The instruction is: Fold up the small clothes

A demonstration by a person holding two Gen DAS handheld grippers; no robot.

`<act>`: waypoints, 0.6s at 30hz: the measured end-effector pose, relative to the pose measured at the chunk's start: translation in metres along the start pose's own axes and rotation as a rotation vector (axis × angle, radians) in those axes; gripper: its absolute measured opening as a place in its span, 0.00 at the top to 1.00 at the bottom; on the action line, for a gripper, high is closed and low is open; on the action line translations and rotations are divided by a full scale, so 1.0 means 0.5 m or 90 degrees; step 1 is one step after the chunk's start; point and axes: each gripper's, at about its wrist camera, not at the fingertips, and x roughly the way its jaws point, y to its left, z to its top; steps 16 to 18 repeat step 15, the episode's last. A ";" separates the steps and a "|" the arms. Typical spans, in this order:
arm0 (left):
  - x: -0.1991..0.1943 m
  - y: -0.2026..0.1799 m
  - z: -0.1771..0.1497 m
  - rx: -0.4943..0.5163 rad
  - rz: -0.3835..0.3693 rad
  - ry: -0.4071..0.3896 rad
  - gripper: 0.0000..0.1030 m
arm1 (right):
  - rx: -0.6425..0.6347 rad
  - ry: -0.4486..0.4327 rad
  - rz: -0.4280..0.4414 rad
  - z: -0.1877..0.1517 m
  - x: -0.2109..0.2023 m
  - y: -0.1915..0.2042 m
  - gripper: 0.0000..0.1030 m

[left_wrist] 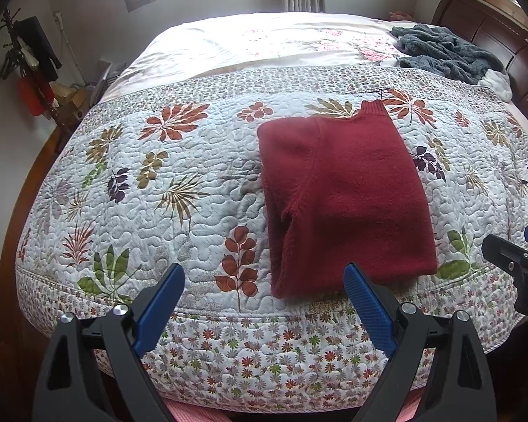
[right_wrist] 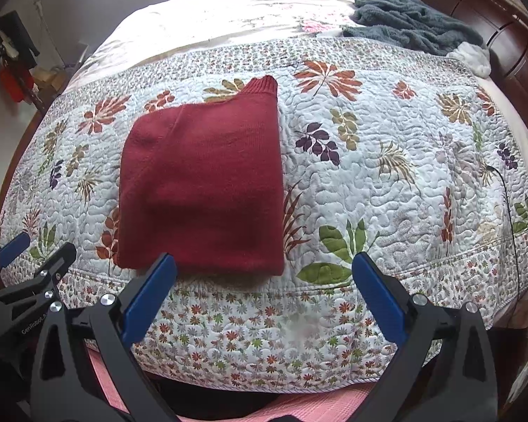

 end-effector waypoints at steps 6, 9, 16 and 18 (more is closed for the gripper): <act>-0.002 -0.002 0.001 0.002 0.002 0.000 0.11 | 0.000 -0.004 0.001 0.004 0.000 -0.003 0.04; -0.003 -0.001 0.002 0.000 0.001 -0.001 0.11 | -0.003 0.002 -0.005 0.003 0.001 -0.001 0.04; -0.006 -0.003 0.004 0.002 0.002 -0.005 0.11 | -0.001 0.009 -0.006 0.002 0.004 -0.003 0.04; -0.006 -0.003 0.004 0.002 0.002 -0.005 0.11 | -0.001 0.009 -0.006 0.002 0.004 -0.003 0.04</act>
